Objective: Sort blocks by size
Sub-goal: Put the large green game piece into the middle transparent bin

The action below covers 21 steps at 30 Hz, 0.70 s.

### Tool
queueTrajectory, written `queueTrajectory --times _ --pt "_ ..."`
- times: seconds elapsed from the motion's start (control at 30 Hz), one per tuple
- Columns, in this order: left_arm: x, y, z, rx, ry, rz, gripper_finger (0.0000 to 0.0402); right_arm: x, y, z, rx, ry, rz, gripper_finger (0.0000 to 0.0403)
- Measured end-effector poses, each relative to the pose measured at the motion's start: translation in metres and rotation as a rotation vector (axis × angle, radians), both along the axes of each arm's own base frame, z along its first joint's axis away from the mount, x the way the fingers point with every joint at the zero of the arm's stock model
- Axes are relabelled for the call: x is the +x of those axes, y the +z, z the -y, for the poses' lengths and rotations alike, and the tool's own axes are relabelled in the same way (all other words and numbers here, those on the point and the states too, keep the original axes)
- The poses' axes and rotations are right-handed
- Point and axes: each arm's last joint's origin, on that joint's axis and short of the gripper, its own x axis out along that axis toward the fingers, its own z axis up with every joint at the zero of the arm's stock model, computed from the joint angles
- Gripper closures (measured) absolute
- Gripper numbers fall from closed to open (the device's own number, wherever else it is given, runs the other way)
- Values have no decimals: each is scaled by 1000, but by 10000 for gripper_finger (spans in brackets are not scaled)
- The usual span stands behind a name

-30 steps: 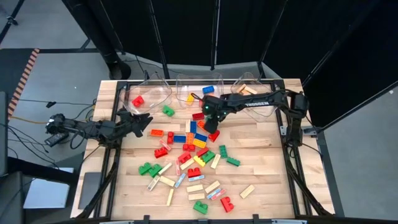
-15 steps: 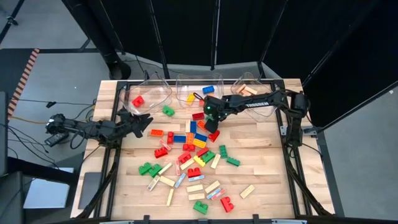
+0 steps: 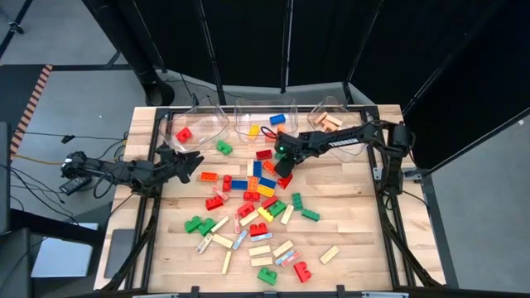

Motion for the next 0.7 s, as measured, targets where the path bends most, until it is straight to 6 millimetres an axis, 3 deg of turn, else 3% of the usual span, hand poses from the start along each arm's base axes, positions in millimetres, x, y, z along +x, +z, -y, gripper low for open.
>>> queueTrajectory --times 0.23,0.47,0.6,0.7 --pt "0 0 0 0 0 0 133 12 13 -14 54 46 61 249" --pt "0 0 0 0 0 0 133 20 72 -20 -48 51 210 249" --pt "0 0 0 1 0 -3 133 14 109 1 -258 -49 272 249" --pt "0 -1 0 2 0 -9 133 10 124 26 -391 -136 284 249"
